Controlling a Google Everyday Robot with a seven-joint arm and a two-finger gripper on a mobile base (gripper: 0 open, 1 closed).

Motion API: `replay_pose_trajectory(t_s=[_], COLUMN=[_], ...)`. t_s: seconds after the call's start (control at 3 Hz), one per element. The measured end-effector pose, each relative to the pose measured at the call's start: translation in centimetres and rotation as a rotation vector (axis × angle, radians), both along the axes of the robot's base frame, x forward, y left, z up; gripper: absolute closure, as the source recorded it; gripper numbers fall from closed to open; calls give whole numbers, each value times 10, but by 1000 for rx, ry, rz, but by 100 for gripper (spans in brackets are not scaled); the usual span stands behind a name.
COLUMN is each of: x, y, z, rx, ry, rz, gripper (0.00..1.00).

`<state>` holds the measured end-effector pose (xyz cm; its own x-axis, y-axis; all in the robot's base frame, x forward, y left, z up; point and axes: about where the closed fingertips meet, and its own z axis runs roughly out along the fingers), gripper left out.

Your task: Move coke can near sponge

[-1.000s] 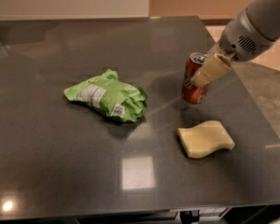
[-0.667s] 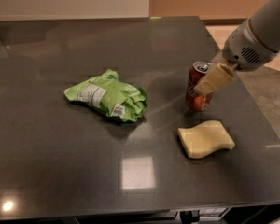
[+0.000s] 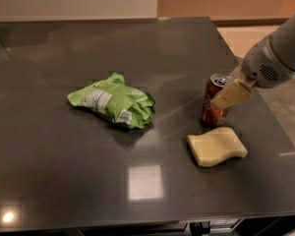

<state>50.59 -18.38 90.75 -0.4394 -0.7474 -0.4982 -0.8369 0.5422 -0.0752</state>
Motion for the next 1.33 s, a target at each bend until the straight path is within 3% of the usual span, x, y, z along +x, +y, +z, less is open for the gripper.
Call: replay_pose_trajectory(t_s=[1.0,1.33], x=[-4,-4], y=[-9,-7], z=[-7,-7], rx=[14,13], ry=[-9,-8], rz=[-36,-33], gripper=[13,0])
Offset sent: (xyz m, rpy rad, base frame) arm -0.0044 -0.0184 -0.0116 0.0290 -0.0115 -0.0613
